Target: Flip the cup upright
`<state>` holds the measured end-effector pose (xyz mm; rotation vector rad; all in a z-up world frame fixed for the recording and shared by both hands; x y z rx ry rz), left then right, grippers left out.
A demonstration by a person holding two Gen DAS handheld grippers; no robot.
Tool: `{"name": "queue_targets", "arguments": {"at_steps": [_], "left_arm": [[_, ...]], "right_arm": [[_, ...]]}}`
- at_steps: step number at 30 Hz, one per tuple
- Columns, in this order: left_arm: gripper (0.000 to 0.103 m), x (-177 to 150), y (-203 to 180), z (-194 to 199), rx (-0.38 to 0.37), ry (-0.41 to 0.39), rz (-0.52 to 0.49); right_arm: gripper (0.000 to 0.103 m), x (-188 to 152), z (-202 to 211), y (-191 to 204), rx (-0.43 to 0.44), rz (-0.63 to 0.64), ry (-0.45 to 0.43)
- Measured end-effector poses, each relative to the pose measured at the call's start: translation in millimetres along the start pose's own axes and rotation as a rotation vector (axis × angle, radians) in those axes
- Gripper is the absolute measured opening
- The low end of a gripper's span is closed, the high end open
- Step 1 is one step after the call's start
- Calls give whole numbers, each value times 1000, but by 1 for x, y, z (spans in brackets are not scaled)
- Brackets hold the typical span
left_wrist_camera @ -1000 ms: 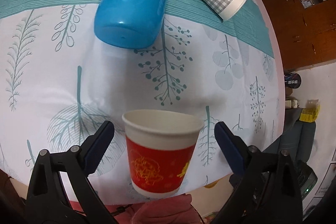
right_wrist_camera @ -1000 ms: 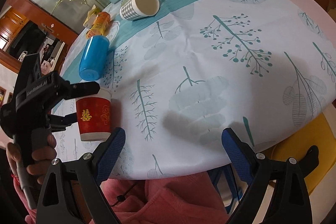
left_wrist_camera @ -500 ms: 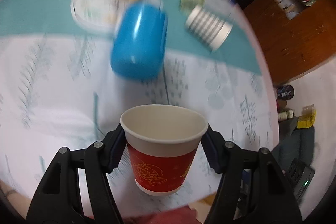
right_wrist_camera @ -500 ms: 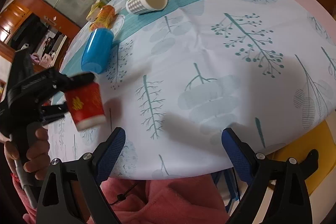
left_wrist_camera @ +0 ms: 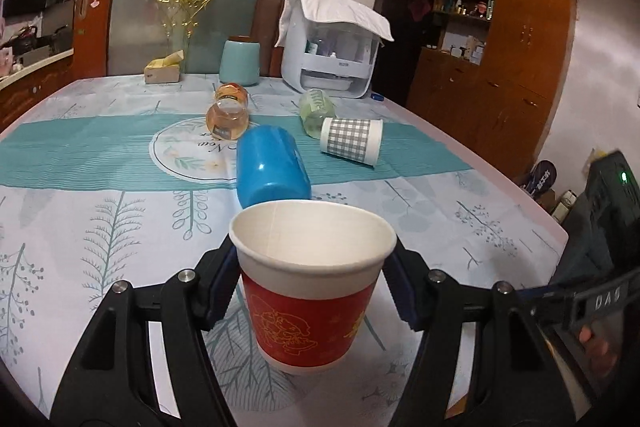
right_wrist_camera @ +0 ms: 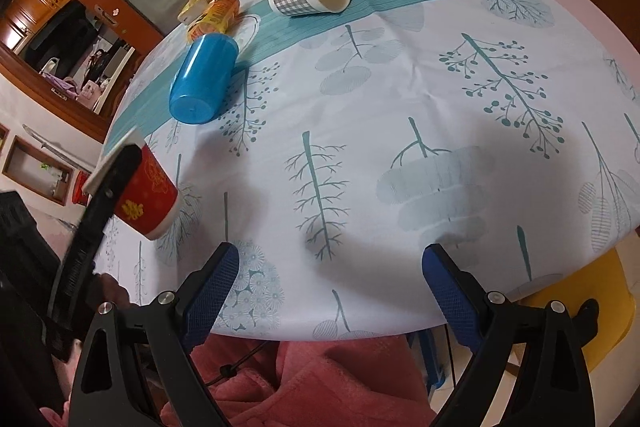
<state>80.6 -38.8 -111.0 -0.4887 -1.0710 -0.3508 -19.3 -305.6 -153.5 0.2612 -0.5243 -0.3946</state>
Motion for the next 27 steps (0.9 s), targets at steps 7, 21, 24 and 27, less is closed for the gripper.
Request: {"name": "queue_targets", "arguments": {"at_steps": [7, 21, 24, 27], "left_arm": [[63, -11, 1, 0, 14, 44, 1], [82, -37, -5, 28, -5, 268, -102], [83, -46, -1, 41, 68, 344, -139], [83, -50, 5, 54, 144, 397, -155]], "right_arm": [[94, -3, 5, 7, -16, 16, -15], [94, -14, 3, 27, -35, 61, -2], [94, -16, 0, 32, -24, 68, 6], [99, -19, -6, 40, -19, 90, 24]]}}
Point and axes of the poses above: each gripper's, at about its wrist camera, not at the fingertips, and z roughly against the way its jaws point, y to its left, x to its top, the point moved 3 cm from there along -z, roughly the way its jaws point, and after that the axes turned 4 degrees about -y, right-handed, at the moved point
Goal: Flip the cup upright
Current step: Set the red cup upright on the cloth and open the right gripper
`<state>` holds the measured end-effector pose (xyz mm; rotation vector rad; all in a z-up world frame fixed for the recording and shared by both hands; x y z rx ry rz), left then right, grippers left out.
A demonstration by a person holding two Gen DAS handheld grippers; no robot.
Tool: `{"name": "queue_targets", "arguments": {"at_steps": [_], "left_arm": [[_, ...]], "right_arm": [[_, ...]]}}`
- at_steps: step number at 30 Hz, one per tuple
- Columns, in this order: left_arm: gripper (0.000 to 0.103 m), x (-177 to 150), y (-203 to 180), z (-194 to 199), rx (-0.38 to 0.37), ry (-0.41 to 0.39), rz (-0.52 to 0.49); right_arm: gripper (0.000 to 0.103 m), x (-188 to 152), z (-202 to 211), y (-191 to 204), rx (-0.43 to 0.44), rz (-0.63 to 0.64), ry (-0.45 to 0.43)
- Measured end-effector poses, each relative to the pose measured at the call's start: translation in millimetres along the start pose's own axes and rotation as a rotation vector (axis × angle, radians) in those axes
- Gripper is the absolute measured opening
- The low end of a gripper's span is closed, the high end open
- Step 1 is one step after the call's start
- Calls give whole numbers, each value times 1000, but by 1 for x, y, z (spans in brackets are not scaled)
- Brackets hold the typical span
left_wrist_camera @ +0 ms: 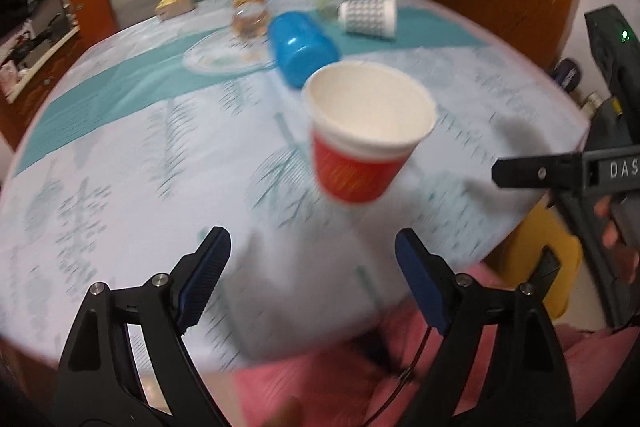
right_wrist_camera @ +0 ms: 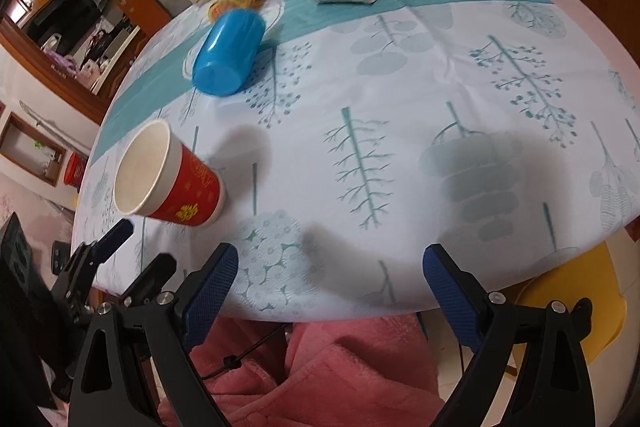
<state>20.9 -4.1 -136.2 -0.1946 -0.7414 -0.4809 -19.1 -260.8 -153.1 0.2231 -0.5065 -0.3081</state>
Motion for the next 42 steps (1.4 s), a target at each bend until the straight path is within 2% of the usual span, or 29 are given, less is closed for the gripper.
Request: {"name": "queue_targets", "arguments": {"at_steps": [7, 12, 14, 18, 20, 23, 25, 28, 30, 34, 37, 40, 42], "left_arm": [[86, 7, 27, 34, 157, 66, 69], [86, 31, 51, 37, 144, 192, 257], [86, 39, 55, 38, 159, 225, 295], [87, 58, 55, 40, 281, 257, 273], [87, 68, 51, 44, 311, 246, 255], [87, 79, 42, 57, 266, 184, 273], [87, 85, 37, 66, 265, 137, 272], [87, 89, 29, 79, 315, 65, 237], [87, 88, 29, 85, 333, 26, 254], [87, 79, 35, 87, 275, 12, 329], [87, 73, 39, 87, 334, 21, 325], [87, 66, 44, 86, 307, 19, 357], [87, 64, 47, 85, 321, 29, 365]], "right_arm": [[103, 4, 9, 24, 19, 41, -81], [103, 15, 29, 38, 26, 72, -130], [103, 20, 37, 41, 30, 64, -129], [103, 31, 55, 47, 88, 38, -95], [103, 35, 65, 51, 94, 34, -94], [103, 39, 81, 57, 101, 37, -109], [103, 40, 92, 64, 104, 60, -148], [103, 37, 103, 69, 58, 81, -198], [103, 34, 105, 71, 66, 75, -214], [103, 27, 103, 74, 84, 58, -220], [103, 23, 96, 82, 57, 88, -208], [103, 20, 91, 91, 63, 119, -202], [103, 19, 90, 95, 63, 136, -206]]}}
Point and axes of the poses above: each gripper's, at about its wrist camera, not at the fingertips, and z roughly against the way its jaws point, y to its left, x to its top, the point moved 3 cm from there along -z, roughly the way its jaws point, and after that the axes turned 4 degrees about -y, right-handed, at the moved point
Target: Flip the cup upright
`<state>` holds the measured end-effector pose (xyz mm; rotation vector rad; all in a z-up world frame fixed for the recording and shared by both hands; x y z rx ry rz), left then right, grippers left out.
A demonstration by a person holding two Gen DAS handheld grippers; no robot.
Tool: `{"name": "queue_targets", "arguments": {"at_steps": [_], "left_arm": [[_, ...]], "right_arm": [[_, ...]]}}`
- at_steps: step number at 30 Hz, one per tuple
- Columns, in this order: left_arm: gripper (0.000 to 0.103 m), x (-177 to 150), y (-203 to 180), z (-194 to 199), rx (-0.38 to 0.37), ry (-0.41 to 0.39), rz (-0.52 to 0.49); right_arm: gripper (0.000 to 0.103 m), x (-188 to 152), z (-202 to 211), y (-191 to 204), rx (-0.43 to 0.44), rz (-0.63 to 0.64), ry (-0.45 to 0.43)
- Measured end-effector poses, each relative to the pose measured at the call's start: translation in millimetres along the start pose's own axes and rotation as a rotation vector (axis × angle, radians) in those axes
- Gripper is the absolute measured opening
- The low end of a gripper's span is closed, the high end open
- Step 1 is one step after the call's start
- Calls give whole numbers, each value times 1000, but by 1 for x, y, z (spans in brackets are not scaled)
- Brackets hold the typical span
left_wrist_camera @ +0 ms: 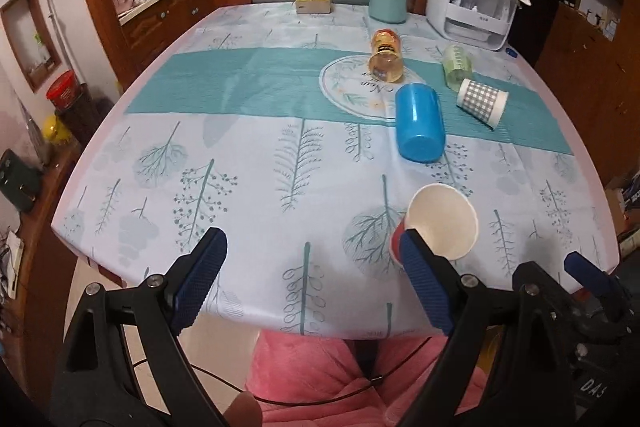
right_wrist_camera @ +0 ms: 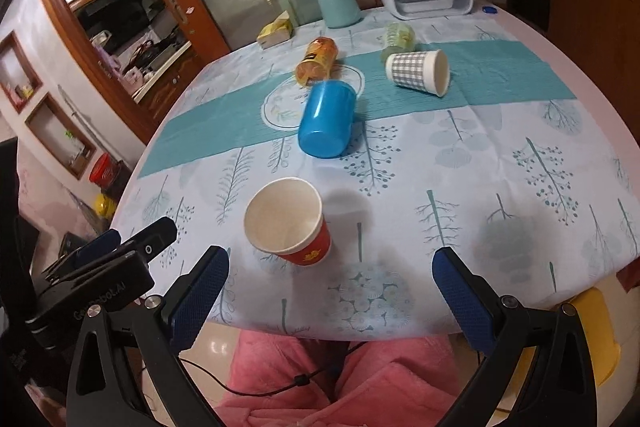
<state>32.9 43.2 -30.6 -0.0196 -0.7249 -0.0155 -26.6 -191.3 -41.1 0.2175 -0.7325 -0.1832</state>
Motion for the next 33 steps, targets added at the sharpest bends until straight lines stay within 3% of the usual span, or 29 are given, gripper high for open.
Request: {"name": "queue_targets", "arguments": {"at_steps": [33], "left_arm": [[87, 1, -10, -6, -24, 18, -20]], "right_arm": [[103, 11, 4, 3, 2, 48, -24]]}}
Point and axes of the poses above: each gripper's, at about its wrist camera, not at the fingertips, and z roughly against the way its jaws point, y to its left, x to its top, the point moved 3 cm from there along -z, roughly the way its jaws point, and after that the axes turned 4 degrees about -y, right-handed, at the moved point
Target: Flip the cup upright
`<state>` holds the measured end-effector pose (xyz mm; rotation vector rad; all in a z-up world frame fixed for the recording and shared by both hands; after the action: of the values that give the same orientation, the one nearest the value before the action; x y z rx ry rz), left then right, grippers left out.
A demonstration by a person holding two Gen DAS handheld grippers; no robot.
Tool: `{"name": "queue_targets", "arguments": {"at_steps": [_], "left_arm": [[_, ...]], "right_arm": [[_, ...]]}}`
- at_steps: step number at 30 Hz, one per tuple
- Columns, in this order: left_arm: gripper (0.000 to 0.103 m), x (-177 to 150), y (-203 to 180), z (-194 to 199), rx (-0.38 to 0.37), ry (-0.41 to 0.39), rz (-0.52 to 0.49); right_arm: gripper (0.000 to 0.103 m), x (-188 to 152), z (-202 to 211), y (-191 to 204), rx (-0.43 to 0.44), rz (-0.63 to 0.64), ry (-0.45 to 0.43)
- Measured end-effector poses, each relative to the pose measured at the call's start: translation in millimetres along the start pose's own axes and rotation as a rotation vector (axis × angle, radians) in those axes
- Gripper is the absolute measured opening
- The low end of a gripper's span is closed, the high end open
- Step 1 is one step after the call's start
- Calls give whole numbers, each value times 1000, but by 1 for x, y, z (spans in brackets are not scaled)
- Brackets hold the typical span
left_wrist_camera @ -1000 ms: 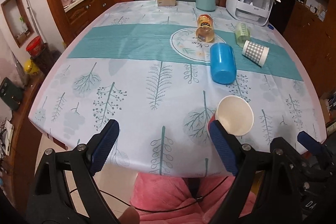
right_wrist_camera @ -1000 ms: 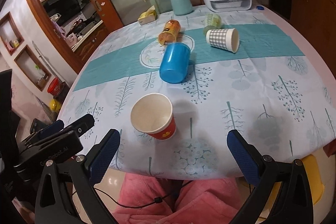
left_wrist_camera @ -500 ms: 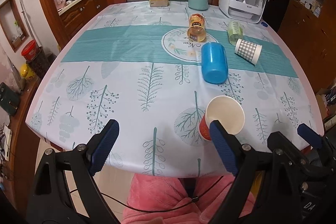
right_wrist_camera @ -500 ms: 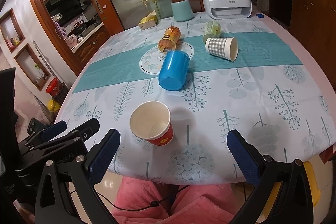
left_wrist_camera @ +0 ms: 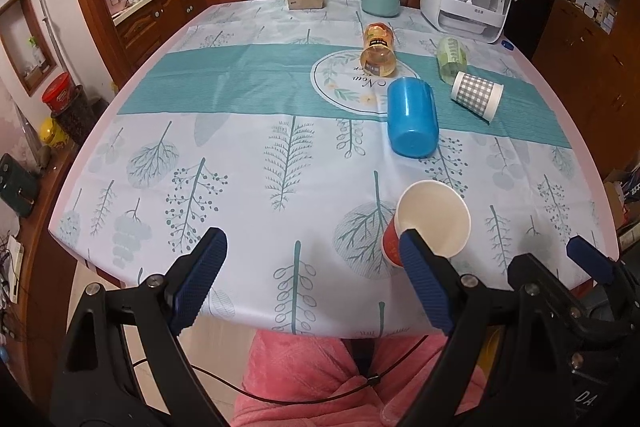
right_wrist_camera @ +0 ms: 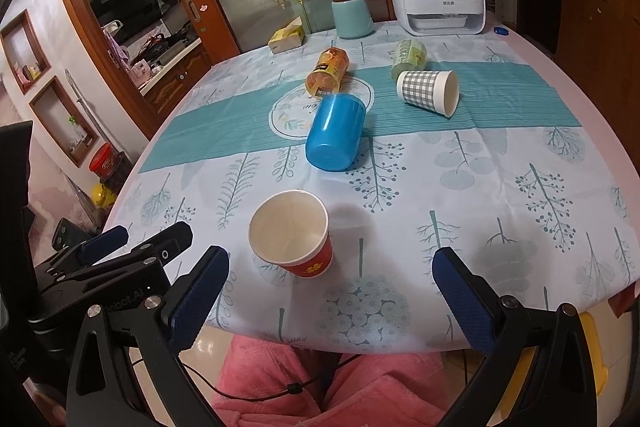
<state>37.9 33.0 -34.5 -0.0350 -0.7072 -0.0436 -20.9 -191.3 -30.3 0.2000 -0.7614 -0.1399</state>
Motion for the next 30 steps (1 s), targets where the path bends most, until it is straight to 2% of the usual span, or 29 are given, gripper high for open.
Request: {"name": "queue_targets", "arguments": {"at_steps": [30], "left_arm": [[87, -2, -5, 5, 12, -18, -12]], "right_arm": [[103, -6, -1, -4, 27, -8, 3]]}}
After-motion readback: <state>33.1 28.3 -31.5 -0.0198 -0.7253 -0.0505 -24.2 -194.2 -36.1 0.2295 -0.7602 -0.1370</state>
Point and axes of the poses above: each gripper's, at about its wrist camera, not at the fingertips, and z roughly against the way its jaws point, y to its left, x to its top, the point moved 3 cm from there along -z, roughly the way its jaws point, and after that the axes turned 4 degrees about -y, right-handed, at the moved point
